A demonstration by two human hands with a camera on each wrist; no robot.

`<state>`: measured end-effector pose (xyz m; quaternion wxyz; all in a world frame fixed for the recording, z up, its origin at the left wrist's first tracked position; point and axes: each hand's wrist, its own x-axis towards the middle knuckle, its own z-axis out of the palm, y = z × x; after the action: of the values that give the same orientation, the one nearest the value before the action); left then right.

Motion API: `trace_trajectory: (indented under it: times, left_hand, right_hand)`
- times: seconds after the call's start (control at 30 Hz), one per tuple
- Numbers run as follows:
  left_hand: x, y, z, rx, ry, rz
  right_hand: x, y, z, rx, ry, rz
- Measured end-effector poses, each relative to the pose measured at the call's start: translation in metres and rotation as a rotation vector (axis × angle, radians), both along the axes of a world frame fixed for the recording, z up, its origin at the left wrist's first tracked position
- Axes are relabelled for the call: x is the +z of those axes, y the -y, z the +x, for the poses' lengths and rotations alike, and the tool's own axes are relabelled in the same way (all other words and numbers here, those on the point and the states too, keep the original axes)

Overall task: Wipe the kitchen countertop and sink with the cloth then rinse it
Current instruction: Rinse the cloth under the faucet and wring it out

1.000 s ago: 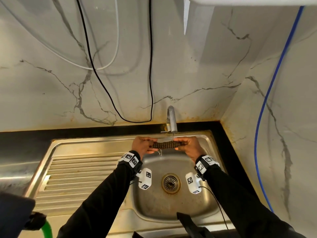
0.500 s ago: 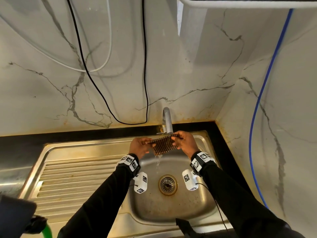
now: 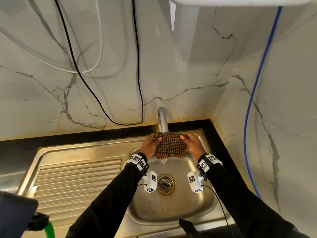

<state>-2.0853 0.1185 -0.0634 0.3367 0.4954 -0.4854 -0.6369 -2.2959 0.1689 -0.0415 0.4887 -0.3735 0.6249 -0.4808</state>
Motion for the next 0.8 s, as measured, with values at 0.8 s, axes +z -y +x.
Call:
trace_trajectory:
  times: [0.8]
  left_hand:
    - [0.012,0.004,0.005,0.030,-0.103,0.226]
  right_hand:
    - [0.011,-0.003,0.026,0.071,0.201,0.011]
